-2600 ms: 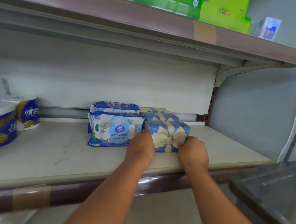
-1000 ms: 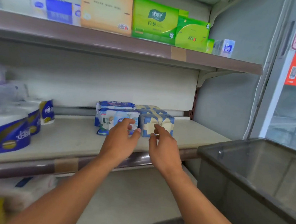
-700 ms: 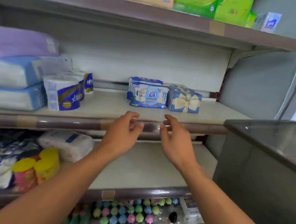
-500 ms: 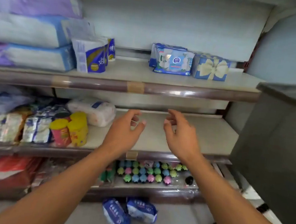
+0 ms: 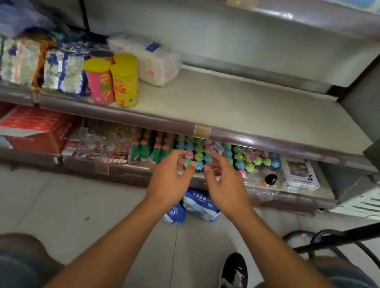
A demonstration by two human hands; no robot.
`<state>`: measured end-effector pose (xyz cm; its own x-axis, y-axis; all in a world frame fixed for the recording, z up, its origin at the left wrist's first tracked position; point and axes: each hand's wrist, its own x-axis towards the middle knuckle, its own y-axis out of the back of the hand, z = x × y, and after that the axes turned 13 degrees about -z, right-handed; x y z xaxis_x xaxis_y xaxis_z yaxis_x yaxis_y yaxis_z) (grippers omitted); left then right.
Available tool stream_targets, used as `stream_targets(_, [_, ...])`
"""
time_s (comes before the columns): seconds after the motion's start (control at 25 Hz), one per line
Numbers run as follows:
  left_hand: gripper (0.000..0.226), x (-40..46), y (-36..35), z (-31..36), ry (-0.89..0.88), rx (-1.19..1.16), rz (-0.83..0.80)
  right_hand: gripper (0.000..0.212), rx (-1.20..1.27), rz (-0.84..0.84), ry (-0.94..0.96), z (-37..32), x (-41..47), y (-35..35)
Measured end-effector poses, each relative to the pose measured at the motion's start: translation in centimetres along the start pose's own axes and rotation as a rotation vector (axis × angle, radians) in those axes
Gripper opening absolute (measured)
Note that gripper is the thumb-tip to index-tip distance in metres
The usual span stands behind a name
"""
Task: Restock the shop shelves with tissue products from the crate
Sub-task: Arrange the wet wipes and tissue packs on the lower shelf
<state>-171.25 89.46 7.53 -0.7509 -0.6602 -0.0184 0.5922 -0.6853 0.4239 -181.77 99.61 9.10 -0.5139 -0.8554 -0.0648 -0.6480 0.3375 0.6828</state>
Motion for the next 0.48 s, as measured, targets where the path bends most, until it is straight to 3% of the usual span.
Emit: stream_targets(0.48, [0.032,4.4,-3.1,-16.3,0.297,-0.081,0.046,0.041,-0.021,-0.240,-0.209,11.4,7.6,-13.2])
